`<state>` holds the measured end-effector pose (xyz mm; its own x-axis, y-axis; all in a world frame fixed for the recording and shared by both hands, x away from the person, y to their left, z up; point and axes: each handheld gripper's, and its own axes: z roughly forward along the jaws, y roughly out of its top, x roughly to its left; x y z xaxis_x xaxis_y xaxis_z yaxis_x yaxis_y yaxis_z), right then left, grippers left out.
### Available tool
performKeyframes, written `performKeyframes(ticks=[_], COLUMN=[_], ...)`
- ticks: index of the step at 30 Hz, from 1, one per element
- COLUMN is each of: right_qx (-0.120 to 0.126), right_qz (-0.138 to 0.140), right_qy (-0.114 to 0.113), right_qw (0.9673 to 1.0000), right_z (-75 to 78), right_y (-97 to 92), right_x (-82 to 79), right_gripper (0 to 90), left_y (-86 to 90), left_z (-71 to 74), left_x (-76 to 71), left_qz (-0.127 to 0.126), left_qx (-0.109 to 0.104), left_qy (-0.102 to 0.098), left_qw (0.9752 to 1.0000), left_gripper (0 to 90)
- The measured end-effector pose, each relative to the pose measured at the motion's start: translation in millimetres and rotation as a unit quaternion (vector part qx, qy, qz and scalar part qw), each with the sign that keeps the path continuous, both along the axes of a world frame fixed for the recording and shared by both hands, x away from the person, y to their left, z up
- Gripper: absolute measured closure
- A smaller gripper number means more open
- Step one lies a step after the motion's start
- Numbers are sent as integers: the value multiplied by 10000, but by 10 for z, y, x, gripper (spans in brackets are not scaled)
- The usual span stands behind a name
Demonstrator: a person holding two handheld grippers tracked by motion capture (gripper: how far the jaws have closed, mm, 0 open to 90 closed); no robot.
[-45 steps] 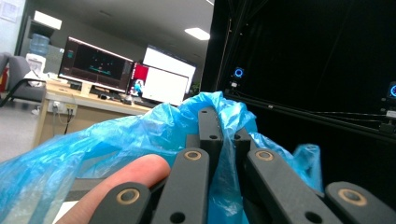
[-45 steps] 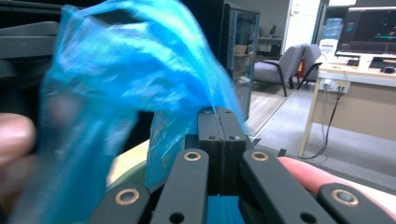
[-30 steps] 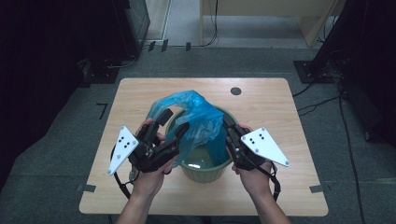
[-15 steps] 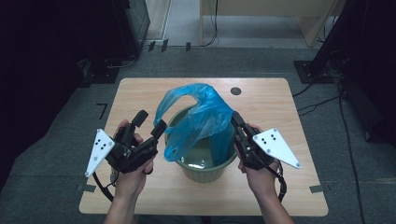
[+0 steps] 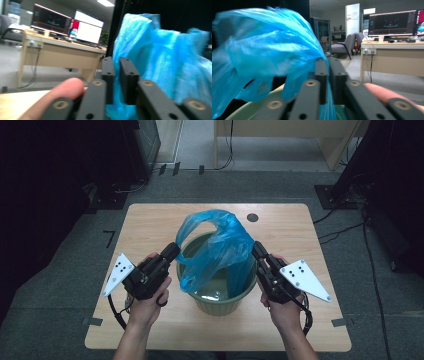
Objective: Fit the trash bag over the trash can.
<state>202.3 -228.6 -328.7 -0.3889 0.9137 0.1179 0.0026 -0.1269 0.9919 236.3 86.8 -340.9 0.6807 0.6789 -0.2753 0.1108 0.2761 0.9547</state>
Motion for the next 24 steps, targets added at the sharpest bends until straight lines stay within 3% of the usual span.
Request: performKeyframes(ticks=[5,11,15,16,18,19,23,24], right_qx=[-18,-65,-86,-73,-84,-89,-130,-87], right_qz=[-17,-319,-402,-418,-407,-338,-300,-245], right_qy=[-42,-242,-261,-252,-239,-145,-11,99], right_qw=[10000,9992,9988,9988,9989,9993,9995,9996], right_z=[25,107,149,161,162,155,134,118], right_y=[-62,-231,-311,-382,-416,-475,-523,-556], right_x=[-23,-113,-145,-154,-153,-145,-126,-98], right_gripper=[735,651,606,577,568,550,536,532], left_y=[-123,-273,-308,-275,-259,-202,-124,-58], left_z=[53,126,149,157,160,169,187,204], left_x=[-5,-18,-22,2,11,28,24,22], left_qz=[-68,16,265,407,468,631,841,977], left_qx=[15,-129,-83,-195,-226,-379,-512,-611], left_qy=[1,56,51,136,158,205,177,148], left_qw=[10000,9999,9996,9989,9985,9971,9950,9932], left_gripper=[897,897,897,898,898,898,899,899])
